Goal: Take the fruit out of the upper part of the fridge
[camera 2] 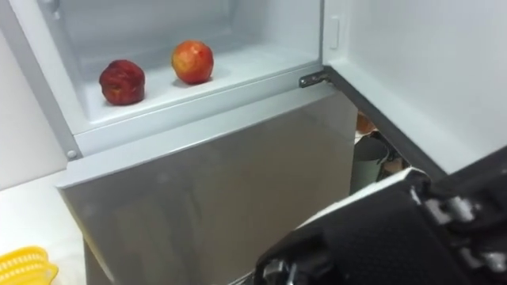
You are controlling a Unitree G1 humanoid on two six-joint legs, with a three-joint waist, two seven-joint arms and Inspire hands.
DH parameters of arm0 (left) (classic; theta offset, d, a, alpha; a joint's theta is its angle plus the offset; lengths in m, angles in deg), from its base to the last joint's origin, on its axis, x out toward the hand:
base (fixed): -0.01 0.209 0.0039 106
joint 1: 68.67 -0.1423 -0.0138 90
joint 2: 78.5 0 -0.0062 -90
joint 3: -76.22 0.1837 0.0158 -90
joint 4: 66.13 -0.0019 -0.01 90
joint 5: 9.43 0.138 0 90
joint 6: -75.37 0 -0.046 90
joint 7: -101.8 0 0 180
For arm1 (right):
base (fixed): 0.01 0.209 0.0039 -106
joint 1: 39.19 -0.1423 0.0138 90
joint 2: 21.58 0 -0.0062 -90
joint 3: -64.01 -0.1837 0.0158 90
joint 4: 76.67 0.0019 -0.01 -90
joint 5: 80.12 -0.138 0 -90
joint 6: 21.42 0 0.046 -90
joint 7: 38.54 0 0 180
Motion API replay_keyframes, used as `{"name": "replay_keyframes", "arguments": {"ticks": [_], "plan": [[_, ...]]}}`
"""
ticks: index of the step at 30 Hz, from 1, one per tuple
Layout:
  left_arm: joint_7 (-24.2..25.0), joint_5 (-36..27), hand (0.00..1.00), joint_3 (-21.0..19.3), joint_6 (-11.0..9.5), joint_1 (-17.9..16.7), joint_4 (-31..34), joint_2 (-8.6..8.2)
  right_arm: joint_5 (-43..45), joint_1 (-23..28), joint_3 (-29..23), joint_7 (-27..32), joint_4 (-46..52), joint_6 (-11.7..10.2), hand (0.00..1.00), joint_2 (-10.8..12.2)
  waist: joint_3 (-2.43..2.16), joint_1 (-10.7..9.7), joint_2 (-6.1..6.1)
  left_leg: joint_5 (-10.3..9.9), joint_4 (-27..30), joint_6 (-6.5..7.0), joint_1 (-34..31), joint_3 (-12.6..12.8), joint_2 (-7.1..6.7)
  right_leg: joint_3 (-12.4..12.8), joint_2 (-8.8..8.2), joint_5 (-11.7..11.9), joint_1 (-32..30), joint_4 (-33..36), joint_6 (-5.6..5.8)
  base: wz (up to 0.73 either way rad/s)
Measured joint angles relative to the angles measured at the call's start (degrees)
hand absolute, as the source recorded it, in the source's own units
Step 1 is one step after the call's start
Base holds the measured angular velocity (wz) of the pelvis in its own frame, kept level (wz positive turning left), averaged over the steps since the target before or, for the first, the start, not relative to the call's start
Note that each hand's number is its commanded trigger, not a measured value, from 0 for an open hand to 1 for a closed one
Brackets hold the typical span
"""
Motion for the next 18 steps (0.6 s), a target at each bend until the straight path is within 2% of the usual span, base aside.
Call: {"name": "replay_keyframes", "arguments": {"ticks": [3, 4, 7, 9, 11, 12, 13, 14, 15, 16, 17, 18], "plan": [[-1.34, 0.12, 0.0, -1.11, -0.03, 0.0, 0.1, 0.03, -1.59, 0.04, -0.06, 0.09, -0.4, -0.94, 0.0, -0.19, 0.18, 0.67, -0.3, 0.0, -0.56, 0.0, 0.71, -0.01, 0.03, 0.1, 0.11, 0.0, 0.06, 0.18, 0.0, -0.06], [-1.92, 0.57, 0.0, -1.6, -0.17, -0.03, 0.64, 0.2, -1.63, 0.05, -0.06, 0.22, -0.63, -1.67, 0.0, -0.22, 0.3, 1.56, -0.5, 0.01, -0.78, -0.01, 0.72, -0.1, 0.09, 0.4, 0.26, -0.01, 0.06, 0.37, -0.02, -0.11], [-3.23, 7.6, 0.0, -5.74, -0.85, -1.08, 4.15, 2.19, -1.41, 0.18, -0.2, 0.26, -0.94, -2.69, 0.0, -0.16, 0.8, 4.28, -1.29, 0.1, -1.8, -0.16, 1.67, 0.05, 0.18, 0.64, 0.53, -0.1, 0.13, 0.83, -0.2, -0.06], [-3.99, 11.13, 0.0, -8.87, -1.86, -3.37, 7.04, 3.86, -1.14, 0.3, -0.76, 0.31, -0.98, -3.46, 0.0, -0.16, 0.69, 6.28, -1.79, 0.13, -1.69, -0.2, 1.73, 0.04, 0.27, 0.47, 0.59, -0.07, 0.09, 0.82, -0.24, 0.02], [-5.44, 15.19, 0.0, -14.9, -2.33, -8.2, 11.5, 6.1, -1.19, 1.47, -4.37, 1.23, -1.26, -4.56, 0.0, -0.2, 0.32, 9.54, -2.42, 0.15, -1.63, -0.23, 1.63, -0.54, 0.35, 0.24, 0.62, -0.07, 0.35, 0.78, -0.3, 0.07], [-6.36, 16.2, 0.0, -16.93, -2.45, -9.67, 12.97, 6.68, -1.06, 1.87, -5.46, 1.55, -1.29, -4.86, 0.0, -0.19, 0.1, 10.16, -2.53, 0.15, -1.62, -0.24, 1.61, -0.8, 0.36, -0.04, 0.61, -0.11, 0.41, 0.74, -0.34, 0.15], [-8.82, 17.94, 0.0, -20.39, -3.41, -11.92, 15.36, 7.86, -1.1, 2.71, -7.25, 2.31, -1.29, -5.28, 0.0, -0.23, -0.3, 11.32, -2.4, 0.16, -1.54, -0.25, 1.65, -1.31, 0.36, -0.41, 0.6, -0.12, 0.51, 0.63, -0.37, 0.21], [-11.11, 18.99, 0.0, -23.63, -5.03, -13.64, 16.33, 8.61, -1.27, 3.32, -8.27, 2.7, -1.37, -5.63, 0.0, -0.37, -0.16, 12.96, -2.72, 0.16, -1.5, -0.25, 1.83, -1.85, 0.36, -0.83, 0.57, -0.12, 0.99, 0.51, -0.37, 0.21], [-12.08, 19.97, 0.0, -25.31, -5.95, -14.68, 16.39, 8.96, -1.22, 3.67, -8.88, 2.77, -1.39, -5.77, 0.0, -0.38, -0.19, 13.85, -3.04, 0.17, -1.51, -0.27, 1.86, -2.14, 0.34, -1.07, 0.54, -0.12, 1.14, 0.52, -0.38, 0.22], [-14.03, 22.52, 0.0, -28.97, -7.22, -17.22, 16.5, 9.71, -0.97, 4.46, -10.27, 3.09, -1.3, -6.39, 0.0, -0.37, -0.4, 15.07, -3.16, 0.2, -1.5, -0.31, 1.9, -2.67, 0.38, -1.75, 0.52, -0.1, 1.44, 0.56, -0.43, 0.26], [-16.25, 24.1, 0.0, -32.9, -7.38, -19.82, 16.93, 10.11, -0.64, 5.86, -12.65, 3.69, -1.35, -7.02, 0.0, -0.24, -0.59, 15.66, -3.37, 0.2, -1.5, -0.32, 2.02, -3.21, 0.37, -2.32, 0.47, -0.09, 1.85, 0.32, -0.44, 0.25], [-17.45, 24.75, 0.0, -35.0, -7.38, -21.0, 17.15, 10.33, -0.26, 6.31, -13.89, 3.97, -1.37, -7.42, 0.0, -0.17, -0.71, 16.16, -3.42, 0.2, -1.5, -0.32, 1.99, -3.17, 0.36, -2.59, 0.42, -0.09, 2.02, 0.06, -0.45, 0.22]]}}
